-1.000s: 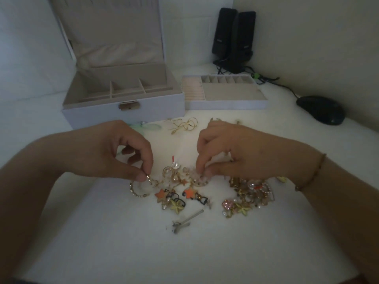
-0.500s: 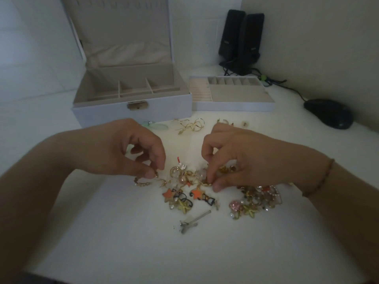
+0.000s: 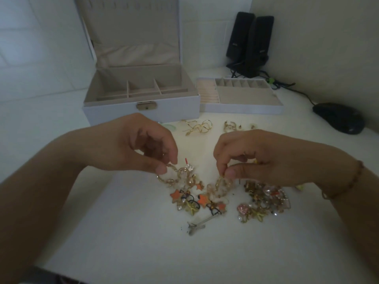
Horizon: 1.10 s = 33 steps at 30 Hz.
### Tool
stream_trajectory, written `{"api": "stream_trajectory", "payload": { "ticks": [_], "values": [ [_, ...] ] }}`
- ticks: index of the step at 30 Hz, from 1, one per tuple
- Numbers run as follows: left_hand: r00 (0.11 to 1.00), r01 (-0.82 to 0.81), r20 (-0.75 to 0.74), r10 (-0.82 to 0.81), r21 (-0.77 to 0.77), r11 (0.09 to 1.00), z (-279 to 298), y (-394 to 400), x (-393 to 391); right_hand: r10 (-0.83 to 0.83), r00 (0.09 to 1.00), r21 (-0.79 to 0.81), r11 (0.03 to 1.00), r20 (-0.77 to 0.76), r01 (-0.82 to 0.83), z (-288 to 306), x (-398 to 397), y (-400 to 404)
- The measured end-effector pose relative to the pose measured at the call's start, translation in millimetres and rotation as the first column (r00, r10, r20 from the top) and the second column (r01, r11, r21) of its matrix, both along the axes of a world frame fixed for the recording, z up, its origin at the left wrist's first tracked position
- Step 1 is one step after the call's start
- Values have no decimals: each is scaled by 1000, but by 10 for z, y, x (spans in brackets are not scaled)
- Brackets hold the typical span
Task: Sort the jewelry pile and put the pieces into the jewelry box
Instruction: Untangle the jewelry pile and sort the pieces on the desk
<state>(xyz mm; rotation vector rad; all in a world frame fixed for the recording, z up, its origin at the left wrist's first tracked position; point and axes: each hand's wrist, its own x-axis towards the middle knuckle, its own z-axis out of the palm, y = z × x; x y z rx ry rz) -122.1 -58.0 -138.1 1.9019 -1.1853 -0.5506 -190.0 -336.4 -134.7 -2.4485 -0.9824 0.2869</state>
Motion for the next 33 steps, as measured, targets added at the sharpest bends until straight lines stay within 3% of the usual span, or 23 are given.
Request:
{"api": "stream_trajectory", "payload": {
  "ticks": [7,18,22,24,27,33],
  "values": [
    [988,-4,-155,-10,-93,996,-12,-50,-27,-63,997,-9,998,-54,62,59,-49,-27],
    [963,-48,-268,4,-158,986,-48,-143,-52,-37,998,-20,999,58,38,101,-76,-2],
    [955,-127,-288,72,-178,976,-66,-241,-103,-87,976,66,995,199,75,169,-109,-31],
    [949,-206,-278,145,-205,957,-82,-301,-107,-168,937,181,977,305,116,162,-126,4],
    [922,-326,-306,237,-283,902,-85,-370,-113,-349,896,480,857,274,187,75,-159,195],
    [890,-365,-413,194,-386,847,-80,-380,-114,-487,857,621,728,169,291,-34,-126,363]
  ]
}}
